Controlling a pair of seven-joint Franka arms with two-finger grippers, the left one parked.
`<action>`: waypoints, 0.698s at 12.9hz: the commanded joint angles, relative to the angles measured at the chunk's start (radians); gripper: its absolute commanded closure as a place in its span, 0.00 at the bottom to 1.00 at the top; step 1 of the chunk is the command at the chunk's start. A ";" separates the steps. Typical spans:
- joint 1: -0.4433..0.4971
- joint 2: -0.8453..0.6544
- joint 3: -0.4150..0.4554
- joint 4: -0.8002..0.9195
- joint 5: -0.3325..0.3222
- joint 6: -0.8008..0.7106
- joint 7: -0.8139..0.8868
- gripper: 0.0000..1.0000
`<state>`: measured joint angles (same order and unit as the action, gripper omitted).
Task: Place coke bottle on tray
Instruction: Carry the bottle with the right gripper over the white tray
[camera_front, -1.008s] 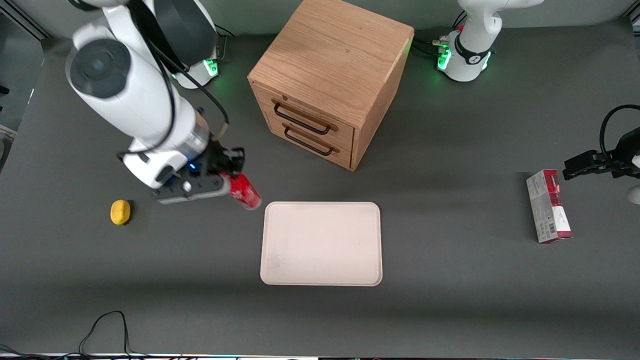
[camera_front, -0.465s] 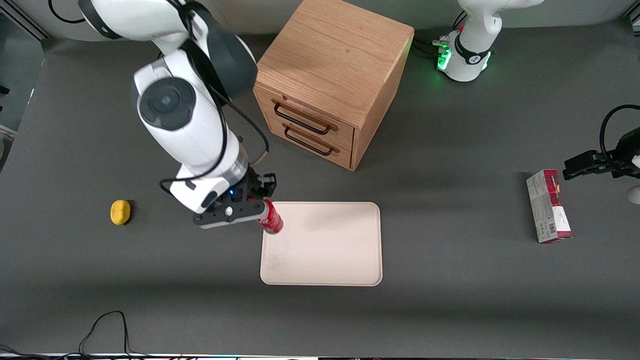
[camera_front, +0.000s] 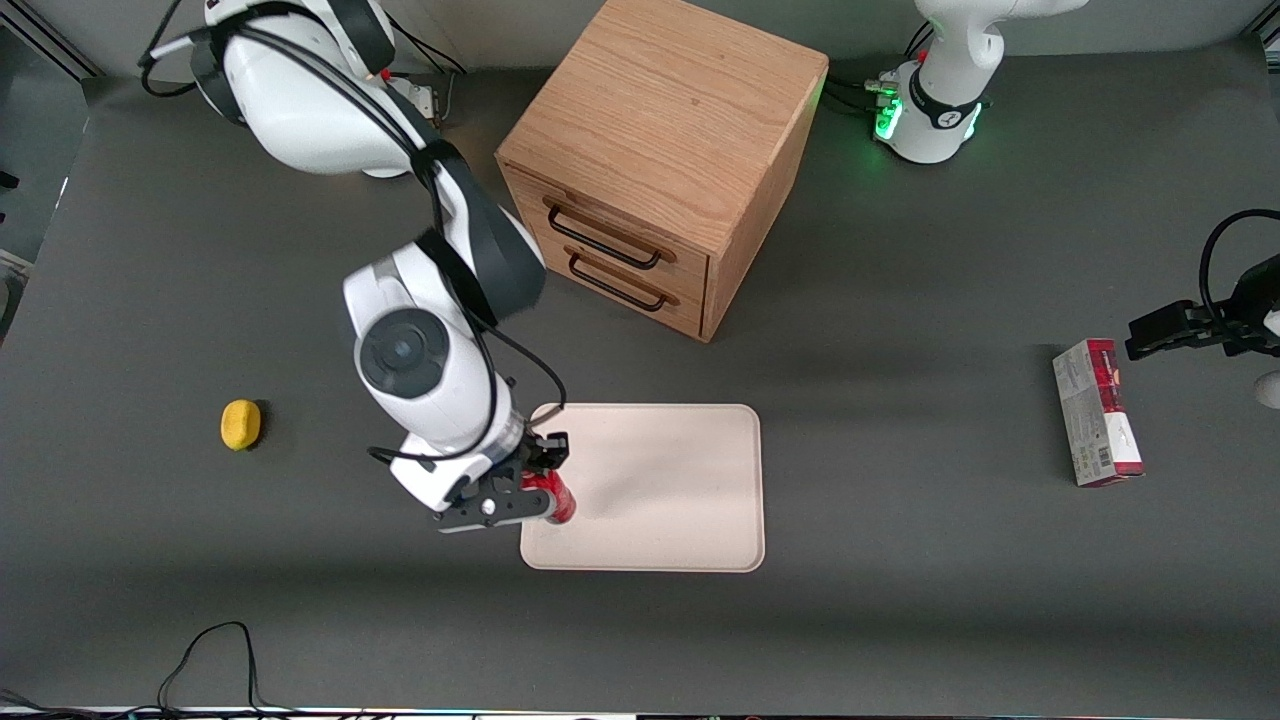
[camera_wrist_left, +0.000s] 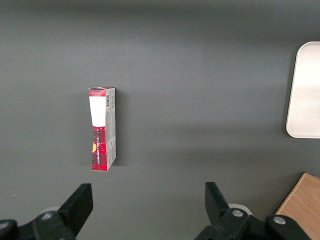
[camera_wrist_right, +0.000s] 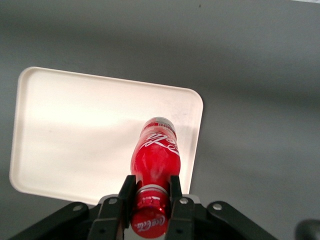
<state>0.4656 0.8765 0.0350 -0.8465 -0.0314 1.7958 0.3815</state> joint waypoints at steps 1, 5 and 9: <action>0.005 0.059 0.000 0.049 -0.019 0.016 0.002 0.91; 0.005 0.091 -0.012 0.044 -0.056 0.034 0.000 0.91; 0.005 0.102 -0.012 0.030 -0.064 0.062 -0.003 0.90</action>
<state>0.4655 0.9636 0.0284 -0.8456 -0.0780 1.8469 0.3814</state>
